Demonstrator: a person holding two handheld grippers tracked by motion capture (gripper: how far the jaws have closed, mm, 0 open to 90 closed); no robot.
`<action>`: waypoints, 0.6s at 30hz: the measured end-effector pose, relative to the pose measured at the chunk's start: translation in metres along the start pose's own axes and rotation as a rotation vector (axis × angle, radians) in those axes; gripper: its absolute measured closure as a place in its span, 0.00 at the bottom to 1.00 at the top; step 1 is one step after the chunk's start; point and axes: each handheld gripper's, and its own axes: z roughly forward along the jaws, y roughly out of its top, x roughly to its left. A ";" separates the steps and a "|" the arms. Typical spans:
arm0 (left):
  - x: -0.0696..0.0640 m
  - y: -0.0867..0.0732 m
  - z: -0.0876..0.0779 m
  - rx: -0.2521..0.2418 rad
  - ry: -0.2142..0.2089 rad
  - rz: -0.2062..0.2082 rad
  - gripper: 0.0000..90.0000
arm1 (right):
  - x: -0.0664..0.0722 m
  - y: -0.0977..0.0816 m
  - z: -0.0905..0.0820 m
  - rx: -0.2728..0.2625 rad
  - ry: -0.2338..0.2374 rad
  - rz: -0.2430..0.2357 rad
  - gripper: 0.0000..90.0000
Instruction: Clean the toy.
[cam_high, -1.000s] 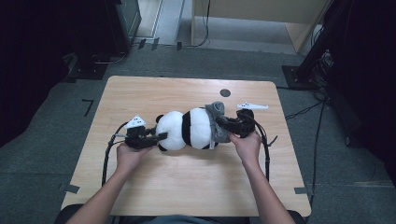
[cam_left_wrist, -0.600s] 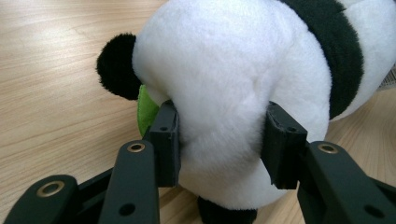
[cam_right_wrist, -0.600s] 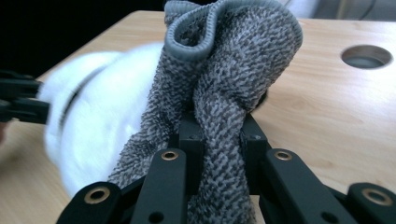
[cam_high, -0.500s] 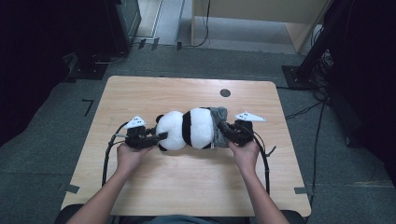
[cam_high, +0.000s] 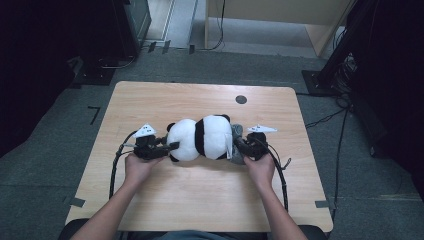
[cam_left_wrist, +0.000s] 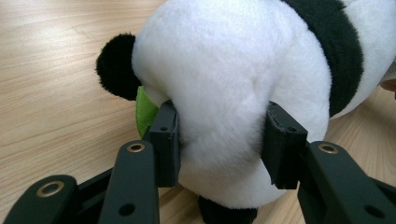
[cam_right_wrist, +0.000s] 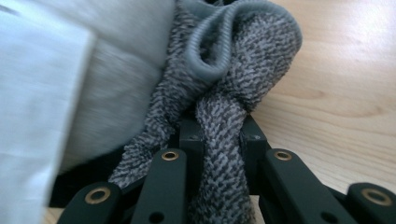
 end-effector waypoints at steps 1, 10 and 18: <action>0.000 0.000 0.000 0.001 -0.001 -0.001 0.61 | -0.002 0.000 0.000 0.015 -0.014 0.003 0.86; 0.000 0.000 -0.001 0.002 0.003 -0.001 0.60 | -0.009 0.019 -0.031 -0.086 -0.034 0.030 0.86; 0.000 0.000 0.000 0.000 0.002 0.002 0.60 | 0.006 0.059 -0.058 -0.188 0.006 -0.022 0.86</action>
